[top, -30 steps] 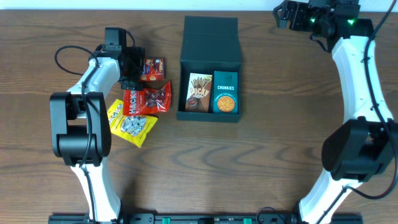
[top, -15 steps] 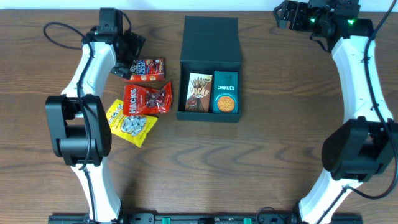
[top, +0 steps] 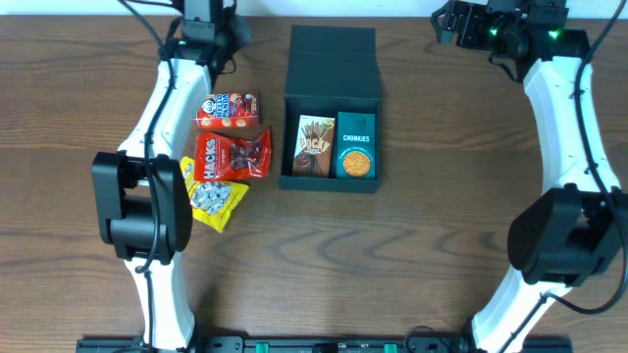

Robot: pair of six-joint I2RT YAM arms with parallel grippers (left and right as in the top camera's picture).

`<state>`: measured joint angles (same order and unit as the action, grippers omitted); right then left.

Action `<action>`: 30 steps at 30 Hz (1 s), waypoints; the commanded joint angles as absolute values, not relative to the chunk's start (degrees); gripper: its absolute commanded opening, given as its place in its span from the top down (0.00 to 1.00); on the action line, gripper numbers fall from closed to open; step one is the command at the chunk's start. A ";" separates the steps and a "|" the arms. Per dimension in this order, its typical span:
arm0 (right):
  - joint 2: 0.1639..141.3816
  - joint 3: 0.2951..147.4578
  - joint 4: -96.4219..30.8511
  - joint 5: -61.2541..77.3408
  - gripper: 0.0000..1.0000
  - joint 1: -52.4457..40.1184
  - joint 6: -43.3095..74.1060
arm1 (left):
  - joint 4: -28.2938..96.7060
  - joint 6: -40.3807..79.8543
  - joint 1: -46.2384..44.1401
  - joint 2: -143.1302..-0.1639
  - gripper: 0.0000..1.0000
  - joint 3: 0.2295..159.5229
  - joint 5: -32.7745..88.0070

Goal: Pack container

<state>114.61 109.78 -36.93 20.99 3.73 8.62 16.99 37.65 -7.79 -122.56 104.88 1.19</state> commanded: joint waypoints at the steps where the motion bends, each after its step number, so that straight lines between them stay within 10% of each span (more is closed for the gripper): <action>1: 113.91 110.69 -37.21 20.82 0.01 4.05 9.39 | 16.45 33.26 -7.75 -125.10 0.94 105.91 -7.55; 30: 113.91 110.69 -38.79 20.80 0.01 4.05 9.34 | 32.34 13.50 -7.92 -132.79 0.94 105.91 1.52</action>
<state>114.61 109.78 -38.52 20.97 3.73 8.73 31.57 15.33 -7.94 -131.79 104.88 1.34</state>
